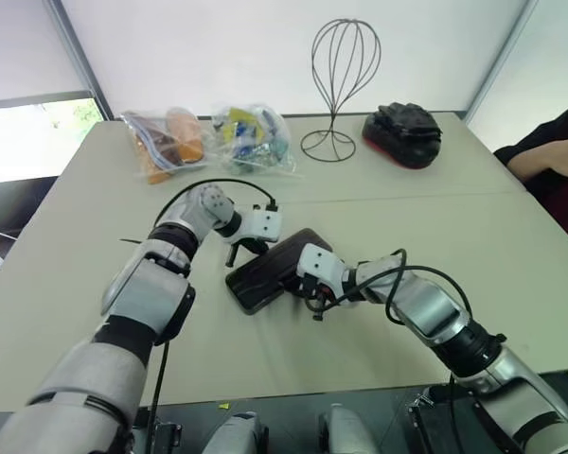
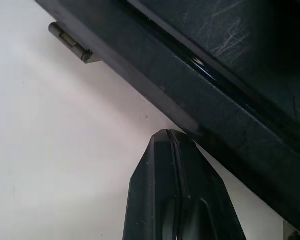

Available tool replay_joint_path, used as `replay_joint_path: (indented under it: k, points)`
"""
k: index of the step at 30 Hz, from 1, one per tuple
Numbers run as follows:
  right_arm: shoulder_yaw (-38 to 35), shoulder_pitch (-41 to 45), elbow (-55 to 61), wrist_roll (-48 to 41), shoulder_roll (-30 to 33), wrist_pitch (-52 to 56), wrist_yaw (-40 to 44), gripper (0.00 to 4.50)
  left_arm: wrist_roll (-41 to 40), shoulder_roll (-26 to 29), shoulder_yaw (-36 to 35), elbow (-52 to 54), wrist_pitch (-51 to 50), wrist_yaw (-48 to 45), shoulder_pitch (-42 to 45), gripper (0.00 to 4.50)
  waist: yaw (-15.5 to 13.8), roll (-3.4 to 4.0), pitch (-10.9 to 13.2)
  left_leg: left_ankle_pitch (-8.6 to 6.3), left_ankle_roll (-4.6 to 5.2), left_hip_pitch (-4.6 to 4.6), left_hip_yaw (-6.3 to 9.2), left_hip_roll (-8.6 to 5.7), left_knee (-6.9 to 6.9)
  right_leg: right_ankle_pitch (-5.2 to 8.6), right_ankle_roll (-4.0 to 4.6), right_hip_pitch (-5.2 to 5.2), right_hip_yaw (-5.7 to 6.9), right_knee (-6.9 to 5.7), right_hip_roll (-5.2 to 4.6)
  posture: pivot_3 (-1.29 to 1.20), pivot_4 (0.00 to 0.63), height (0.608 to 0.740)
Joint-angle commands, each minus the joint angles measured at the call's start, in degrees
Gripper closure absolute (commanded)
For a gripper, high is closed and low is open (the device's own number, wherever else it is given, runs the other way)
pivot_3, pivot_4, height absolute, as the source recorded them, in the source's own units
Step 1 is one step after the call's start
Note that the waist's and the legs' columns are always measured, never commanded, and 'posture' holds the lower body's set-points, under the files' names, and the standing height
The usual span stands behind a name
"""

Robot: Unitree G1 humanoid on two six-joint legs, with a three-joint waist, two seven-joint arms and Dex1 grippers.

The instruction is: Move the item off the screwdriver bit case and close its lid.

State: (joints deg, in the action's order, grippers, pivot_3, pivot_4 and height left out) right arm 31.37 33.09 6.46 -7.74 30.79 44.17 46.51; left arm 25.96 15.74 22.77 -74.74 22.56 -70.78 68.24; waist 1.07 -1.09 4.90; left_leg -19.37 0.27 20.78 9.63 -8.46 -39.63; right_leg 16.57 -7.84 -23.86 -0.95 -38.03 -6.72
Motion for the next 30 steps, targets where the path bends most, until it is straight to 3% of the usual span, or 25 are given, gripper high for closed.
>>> replay_joint_path:
  k: [1, 7, 14, 30]
  points:
    - [1.76, 4.05, -5.93, 6.12, -2.11, -2.74, -3.0, 4.48, 0.52, -8.4, 2.81, -0.67, 6.08, -2.52, -5.34, 4.5, -0.1, 0.0, -0.18, -0.01, 0.02, -0.35, 0.0, 0.0, 0.16, 0.01, 0.0, 0.28, -0.01, 0.09, -0.01, 0.0, 0.15, 0.74]
    - [0.07, 2.01, -1.85, 5.49, 1.29, -1.68, -0.1, 4.48, 1.12, -7.3, 1.0, -1.43, 4.16, 5.87, -3.61, 4.5, -0.74, 0.13, -0.45, -0.07, 0.12, -0.99, 0.01, 0.05, 0.47, 0.02, -0.02, 0.78, -0.02, 0.57, 0.05, 0.0, 0.15, 0.74]
    - [-2.04, -4.01, 8.5, 3.36, 9.33, 0.32, 3.96, 4.48, 0.63, -4.16, -1.28, -2.13, 2.63, 11.33, -1.2, 4.5, -3.41, 0.21, -0.4, -0.1, 0.2, -0.28, 0.15, -0.19, 0.26, 0.02, -0.02, 0.36, 0.0, 0.57, -0.07, 0.0, 0.15, 0.74]
    - [-5.21, -3.47, 15.06, 2.23, 13.18, 2.39, 8.06, 4.48, 0.23, -4.21, -2.17, -2.24, 3.34, 15.17, -0.63, 4.5, -3.51, 0.25, -0.12, -0.11, 0.21, -0.15, 0.15, -0.21, 0.31, 0.02, -0.02, 0.39, -0.01, 0.65, -0.08, 0.0, 0.15, 0.74]
